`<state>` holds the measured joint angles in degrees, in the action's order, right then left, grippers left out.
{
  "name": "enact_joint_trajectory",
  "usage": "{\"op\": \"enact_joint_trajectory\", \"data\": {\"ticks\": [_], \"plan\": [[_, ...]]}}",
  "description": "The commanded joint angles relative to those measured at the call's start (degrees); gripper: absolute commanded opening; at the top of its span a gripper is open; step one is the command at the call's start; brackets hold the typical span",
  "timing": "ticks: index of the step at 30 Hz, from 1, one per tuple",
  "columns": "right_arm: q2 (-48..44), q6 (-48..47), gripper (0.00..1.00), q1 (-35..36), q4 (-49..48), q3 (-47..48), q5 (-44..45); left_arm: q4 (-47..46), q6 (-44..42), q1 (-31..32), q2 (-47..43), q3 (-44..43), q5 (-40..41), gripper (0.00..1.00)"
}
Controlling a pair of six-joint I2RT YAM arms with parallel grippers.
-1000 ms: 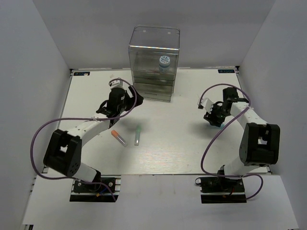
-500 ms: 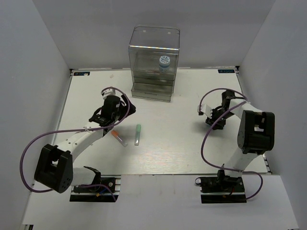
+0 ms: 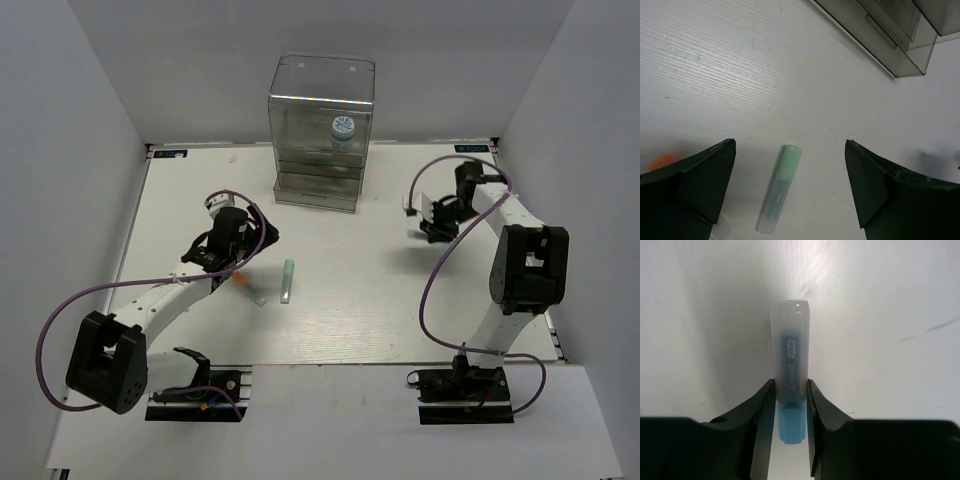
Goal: Sort the stationery into containers
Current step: Pick up the pen from the center of the board, then place the pen in the drawer.
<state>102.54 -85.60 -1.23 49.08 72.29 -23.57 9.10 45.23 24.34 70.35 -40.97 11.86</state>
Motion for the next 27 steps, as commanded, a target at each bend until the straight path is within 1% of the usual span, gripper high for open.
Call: {"op": "enact_joint_trajectory", "data": {"ticks": [1, 2, 3, 4, 5, 6, 7, 8, 9, 10, 12, 13, 14, 15, 19, 20, 21, 24, 27], "plan": [[-1.12, 4.46, 0.00, 5.53, 1.99, 10.38, -11.21, 1.44, 2.49, -0.26, 0.13, -1.21, 1.59, 1.00], [-0.86, 5.26, 0.00, 6.59, -0.28, 11.28, -13.58, 2.40, 3.19, -0.26, 0.14, -1.74, 1.59, 1.00], [-0.85, 6.05, 0.00, 9.21, -1.17, 12.42, -15.87, 3.28, 3.19, -0.26, 1.10, -2.35, 1.59, 1.00], [-0.68, 9.19, 0.00, 10.19, -2.40, 14.87, -17.89, 3.99, 3.72, -0.26, 2.24, -3.58, 1.59, 1.00], [-0.50, 10.88, 0.00, 10.98, -3.63, 15.24, -18.87, 4.86, 3.72, -0.26, 2.25, -4.20, 2.11, 1.00], [-0.67, 12.72, 0.00, 13.86, -10.60, 16.03, -20.97, 6.18, 4.42, -0.26, 3.03, -4.20, 2.12, 1.00], [-0.50, 18.83, 0.00, 14.76, -13.02, 16.73, -21.94, 6.71, 4.95, -0.26, 3.04, -4.99, 2.12, 1.00], [-0.33, 21.07, 0.00, 16.42, -18.35, 17.00, -23.78, 6.72, 4.95, -0.26, 3.56, -5.00, 2.12, 1.00], [0.81, 25.44, 0.00, 18.18, -23.37, 17.79, -24.15, 7.24, 4.95, -0.26, 3.57, -5.00, 2.12, 1.00], [1.25, 27.49, 0.00, 19.68, -28.11, 18.58, -24.24, 7.24, 5.56, -0.26, 3.57, -5.00, 2.12, 1.00], [3.87, 35.90, 0.00, 21.70, -35.15, 19.98, -23.28, 7.77, 5.57, -0.26, 2.87, -4.47, 2.12, 1.00], [4.59, 37.77, 0.00, 22.76, -39.54, 20.69, -22.84, 7.77, 6.18, -0.26, 2.87, -4.47, 2.12, 1.00], [5.29, 41.71, 0.00, 23.12, -41.59, 20.96, -22.40, 7.77, 6.18, -0.26, 2.26, -4.47, 2.12, 1.00], [7.39, 42.79, 0.00, 24.08, -47.35, 21.40, -21.70, 8.38, 6.18, -0.26, 2.25, -3.86, 2.12, 1.00], [12.24, 45.78, 0.00, 25.58, -54.86, 24.02, -20.29, 11.45, 7.41, -0.26, 0.24, -3.85, 3.96, 1.00], [12.85, 46.22, 0.00, 25.75, -55.49, 25.08, -20.02, 12.07, 7.41, -0.26, -0.47, -3.24, 3.96, 1.00], [15.82, 46.75, 0.00, 26.28, -56.89, 25.53, -19.67, 12.60, 8.11, -0.26, -0.47, -3.24, 3.96, 1.00], [19.43, 47.10, 0.00, 26.72, -61.37, 26.93, -15.12, 14.89, 10.04, -0.26, -1.87, -2.71, 5.11, 1.00], [22.52, 46.23, 0.00, 26.72, -63.49, 28.16, -13.08, 16.64, 11.36, -0.26, -3.19, -2.18, 5.63, 1.00]]}}
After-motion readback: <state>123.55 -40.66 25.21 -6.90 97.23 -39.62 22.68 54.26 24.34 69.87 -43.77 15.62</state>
